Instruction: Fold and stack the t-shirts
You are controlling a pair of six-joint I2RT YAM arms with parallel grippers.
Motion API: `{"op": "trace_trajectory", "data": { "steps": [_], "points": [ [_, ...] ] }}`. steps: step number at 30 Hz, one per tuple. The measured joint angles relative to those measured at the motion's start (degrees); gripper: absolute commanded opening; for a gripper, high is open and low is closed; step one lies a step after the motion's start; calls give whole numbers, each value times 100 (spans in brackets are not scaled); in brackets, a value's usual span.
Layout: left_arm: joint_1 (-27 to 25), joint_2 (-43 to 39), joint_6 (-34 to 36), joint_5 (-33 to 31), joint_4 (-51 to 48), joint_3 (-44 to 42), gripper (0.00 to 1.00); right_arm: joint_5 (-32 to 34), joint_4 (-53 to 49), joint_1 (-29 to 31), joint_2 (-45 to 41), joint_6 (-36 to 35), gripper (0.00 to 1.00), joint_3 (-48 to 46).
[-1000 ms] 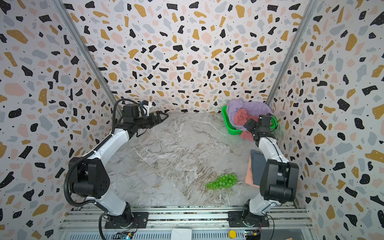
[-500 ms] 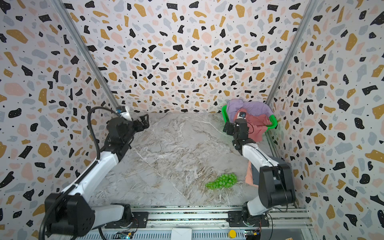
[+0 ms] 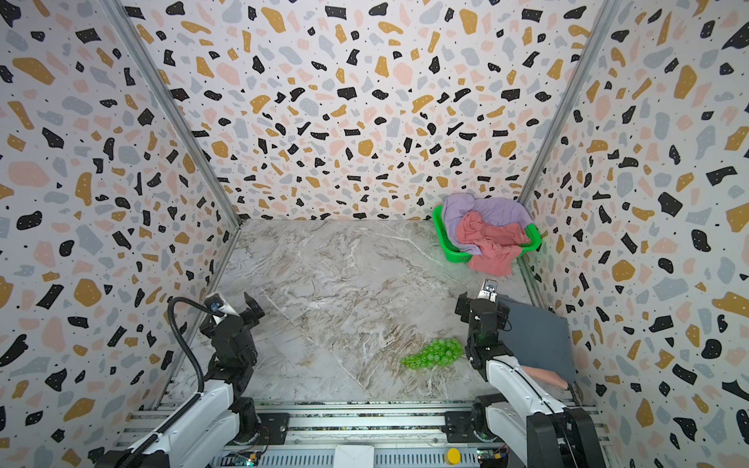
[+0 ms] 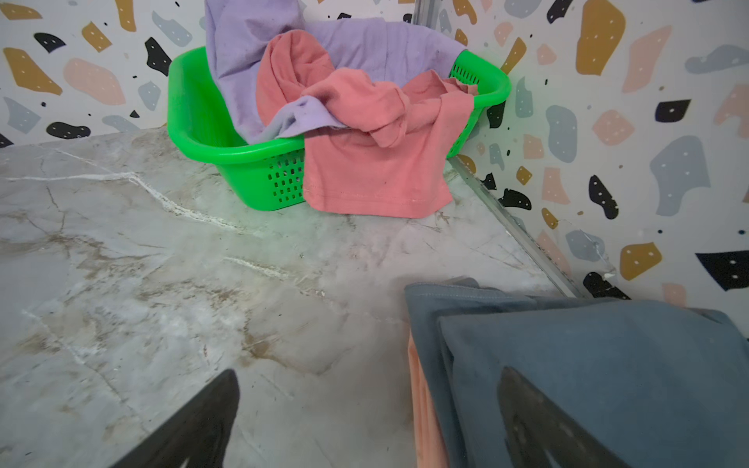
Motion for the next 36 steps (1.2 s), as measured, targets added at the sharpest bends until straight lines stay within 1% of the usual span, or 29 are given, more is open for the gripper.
{"op": "trace_trajectory", "data": {
  "steps": [1,2,4,5,7,9,12,17,24,36],
  "points": [
    [0,249,-22,-72,229,-55,100,-50,254,-107,120,-2,99,-96],
    [7,662,-31,-136,535,-57,100,-114,525,-197,310,-11,99,-175],
    [11,1506,22,-129,1080,7,100,-212,1073,-317,866,-90,99,-219],
    [11,1781,90,-92,1228,50,100,-262,1287,-334,1084,-131,99,-219],
    [11,2275,229,33,1547,177,100,-444,1869,-341,1591,-289,99,-219],
    [11,2653,326,157,2092,201,100,-610,2306,-341,2022,-422,99,-133],
    [11,3211,476,337,2889,142,100,-796,2918,-260,2450,-664,99,-63],
    [11,3265,590,518,2973,284,100,-1073,4017,-140,2776,-949,99,-225],
    [-50,3320,682,531,2898,496,100,-1237,4308,-186,2855,-1032,100,-275],
    [-129,3366,745,415,2809,566,100,-1305,4369,-201,2876,-1040,99,-275]
  ]
}}
